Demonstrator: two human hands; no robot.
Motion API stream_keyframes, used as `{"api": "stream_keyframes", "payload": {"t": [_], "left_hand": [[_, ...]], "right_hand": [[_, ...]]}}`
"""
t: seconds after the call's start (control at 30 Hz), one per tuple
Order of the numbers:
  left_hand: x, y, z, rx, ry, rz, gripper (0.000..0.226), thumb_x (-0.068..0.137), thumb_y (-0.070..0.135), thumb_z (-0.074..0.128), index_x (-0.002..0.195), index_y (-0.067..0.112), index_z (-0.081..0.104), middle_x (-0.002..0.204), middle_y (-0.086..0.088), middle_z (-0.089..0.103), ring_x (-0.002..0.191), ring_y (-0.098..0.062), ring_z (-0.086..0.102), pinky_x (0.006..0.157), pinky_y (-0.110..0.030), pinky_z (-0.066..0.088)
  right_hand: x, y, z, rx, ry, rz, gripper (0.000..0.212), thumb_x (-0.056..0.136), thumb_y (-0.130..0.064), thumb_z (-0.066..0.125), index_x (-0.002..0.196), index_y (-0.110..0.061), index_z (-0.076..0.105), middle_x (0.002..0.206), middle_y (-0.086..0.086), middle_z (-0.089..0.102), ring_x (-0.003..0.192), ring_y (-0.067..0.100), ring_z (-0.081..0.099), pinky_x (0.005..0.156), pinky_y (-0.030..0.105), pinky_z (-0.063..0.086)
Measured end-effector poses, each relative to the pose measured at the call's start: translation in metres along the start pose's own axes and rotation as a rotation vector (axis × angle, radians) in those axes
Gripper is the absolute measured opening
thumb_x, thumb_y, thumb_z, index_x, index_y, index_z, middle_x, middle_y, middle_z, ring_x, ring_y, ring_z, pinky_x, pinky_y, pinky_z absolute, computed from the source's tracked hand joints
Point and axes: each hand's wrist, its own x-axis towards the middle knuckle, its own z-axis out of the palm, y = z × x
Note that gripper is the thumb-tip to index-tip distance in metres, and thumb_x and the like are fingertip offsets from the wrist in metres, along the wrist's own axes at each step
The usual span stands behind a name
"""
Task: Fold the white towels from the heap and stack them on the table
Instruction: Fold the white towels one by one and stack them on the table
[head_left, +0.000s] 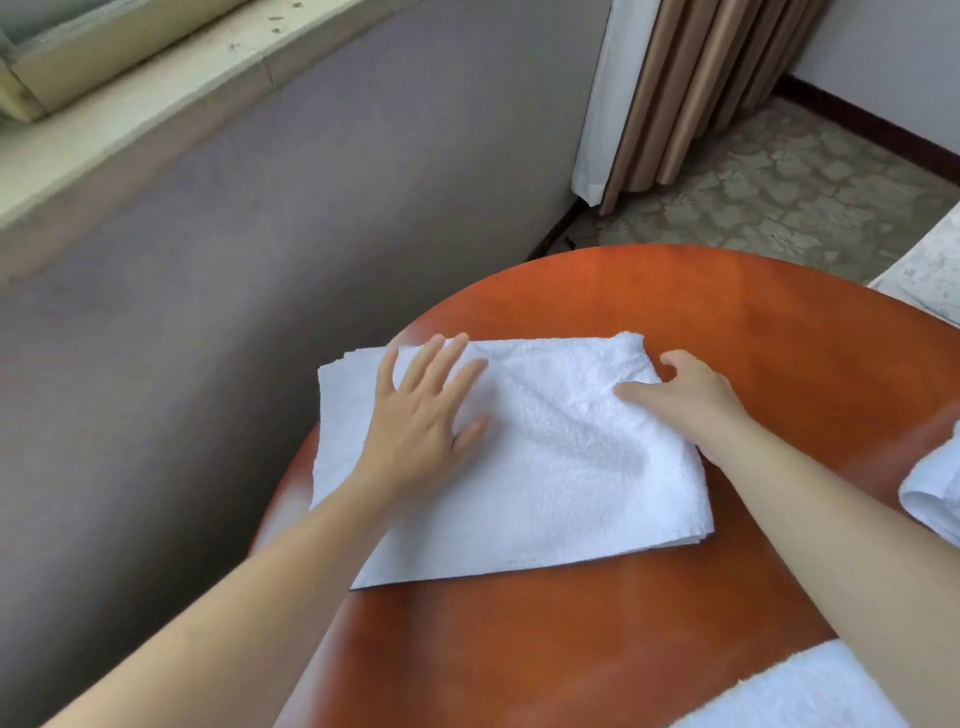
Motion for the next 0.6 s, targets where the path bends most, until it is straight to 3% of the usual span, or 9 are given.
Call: {"api": "stream_keyframes", "payload": {"t": [0.07, 0.17, 0.3, 0.37, 0.47, 0.53, 0.6], "left_hand": [[-0.011, 0.001, 0.005, -0.028, -0.101, -0.026, 0.053, 0.094, 0.051, 0.031, 0.137, 0.024, 0.046, 0.149, -0.005, 0.043, 0.139, -0.028, 0.035, 0.11, -0.056, 0.013], [-0.011, -0.001, 0.006, -0.062, -0.27, -0.216, 0.071, 0.088, 0.059, 0.009, 0.15, 0.031, 0.028, 0.161, 0.003, 0.016, 0.148, -0.022, 0.011, 0.113, -0.059, 0.001], [-0.003, 0.001, 0.005, 0.003, -0.411, -0.291, 0.085, 0.075, 0.061, -0.007, 0.153, 0.033, 0.01, 0.162, 0.008, 0.0, 0.149, -0.018, -0.004, 0.113, -0.06, -0.005], [-0.003, 0.002, 0.003, -0.001, -0.415, -0.306, 0.085, 0.075, 0.062, -0.007, 0.153, 0.032, 0.005, 0.162, 0.008, -0.002, 0.149, -0.02, -0.008, 0.112, -0.06, -0.006], [-0.009, 0.013, -0.001, -0.023, -0.325, -0.222, 0.078, 0.081, 0.06, 0.007, 0.154, 0.033, 0.011, 0.163, 0.004, 0.005, 0.149, -0.021, -0.003, 0.112, -0.06, -0.008], [-0.014, 0.021, -0.006, -0.021, -0.32, -0.135, 0.075, 0.081, 0.054, 0.012, 0.152, 0.033, 0.022, 0.162, 0.003, 0.01, 0.15, -0.022, 0.003, 0.111, -0.062, -0.007], [-0.019, 0.022, -0.01, 0.028, -0.39, -0.12, 0.08, 0.076, 0.053, 0.006, 0.151, 0.033, 0.026, 0.162, 0.003, 0.007, 0.15, -0.023, 0.002, 0.111, -0.063, -0.004]], "right_hand": [[0.01, 0.001, 0.009, 0.013, 0.032, -0.01, 0.035, 0.076, -0.044, 0.071, 0.094, -0.014, 0.065, 0.104, 0.008, 0.067, 0.095, 0.032, 0.063, 0.083, 0.044, 0.053], [0.024, 0.011, 0.014, 0.308, 0.082, 0.044, 0.015, 0.081, -0.03, 0.067, 0.08, -0.015, 0.064, 0.1, 0.014, 0.07, 0.094, 0.035, 0.066, 0.086, 0.049, 0.054], [0.018, 0.016, 0.011, 0.371, 0.098, 0.102, 0.026, 0.087, -0.034, 0.061, 0.087, -0.008, 0.062, 0.099, 0.013, 0.068, 0.092, 0.035, 0.065, 0.079, 0.042, 0.053], [0.004, 0.014, 0.002, 0.373, -0.061, 0.135, 0.027, 0.085, -0.033, 0.067, 0.089, -0.007, 0.063, 0.093, 0.01, 0.069, 0.083, 0.028, 0.067, 0.068, 0.034, 0.052], [-0.008, 0.018, -0.011, 0.332, -0.306, 0.176, 0.015, 0.082, -0.013, 0.072, 0.095, -0.012, 0.065, 0.092, 0.007, 0.072, 0.079, 0.021, 0.068, 0.06, 0.029, 0.049], [-0.01, 0.021, -0.018, 0.366, -0.241, 0.182, 0.023, 0.077, -0.004, 0.071, 0.099, -0.007, 0.066, 0.098, 0.014, 0.071, 0.082, 0.027, 0.068, 0.067, 0.035, 0.053], [-0.013, 0.017, -0.035, 0.291, -0.041, 0.148, 0.035, 0.068, -0.011, 0.071, 0.102, -0.005, 0.064, 0.105, 0.019, 0.068, 0.091, 0.035, 0.066, 0.081, 0.044, 0.054]]}}
